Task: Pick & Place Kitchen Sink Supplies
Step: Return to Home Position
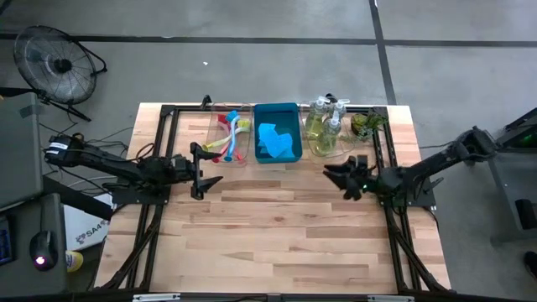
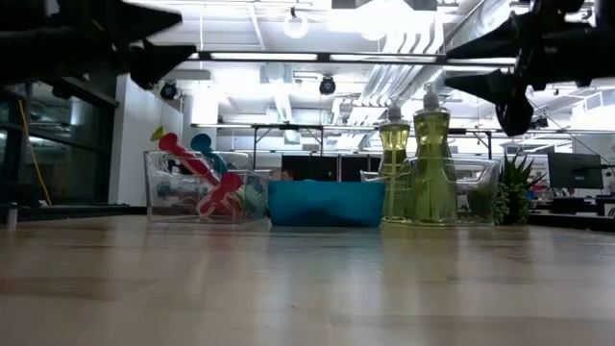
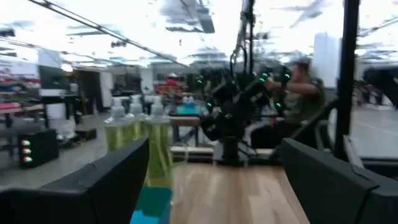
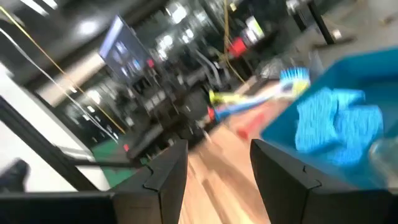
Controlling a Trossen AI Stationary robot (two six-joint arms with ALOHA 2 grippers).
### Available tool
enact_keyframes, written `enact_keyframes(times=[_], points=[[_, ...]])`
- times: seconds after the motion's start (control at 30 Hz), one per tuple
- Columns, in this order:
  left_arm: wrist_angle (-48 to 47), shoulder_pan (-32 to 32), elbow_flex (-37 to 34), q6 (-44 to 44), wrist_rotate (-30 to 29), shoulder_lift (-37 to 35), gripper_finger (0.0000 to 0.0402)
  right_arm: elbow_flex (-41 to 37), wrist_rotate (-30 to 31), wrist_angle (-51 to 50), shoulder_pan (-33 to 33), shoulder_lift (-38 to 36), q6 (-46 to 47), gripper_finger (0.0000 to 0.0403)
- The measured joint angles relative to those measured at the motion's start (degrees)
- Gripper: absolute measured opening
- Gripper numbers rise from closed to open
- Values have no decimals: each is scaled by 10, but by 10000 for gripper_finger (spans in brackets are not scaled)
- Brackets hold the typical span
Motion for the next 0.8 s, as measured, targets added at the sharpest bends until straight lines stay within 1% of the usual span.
enact_keyframes(times=[0.1,0.2,0.33,0.4,0.53,0.67,0.73,0.8], points=[[10,0,-1,1,-14,2,356,-42,-30,20,-33,-69,-24,169],[3,0,-2,1,-21,3,356,-41,-45,-67,-55,-136,-41,169],[12,0,-2,21,-26,2,356,-44,-51,-145,-74,-216,-54,169],[11,0,-2,36,-27,1,356,-44,-65,-188,-81,-257,-58,169],[1,0,-2,47,-38,3,356,-44,-101,-284,-89,-343,-59,169],[11,3,-3,66,-39,3,356,-44,-108,-344,-89,-424,-83,169],[33,18,-3,78,-26,1,356,-44,-104,-370,-89,-462,-96,169],[68,40,-3,92,10,0,356,-42,-93,-389,-89,-465,-99,169]])
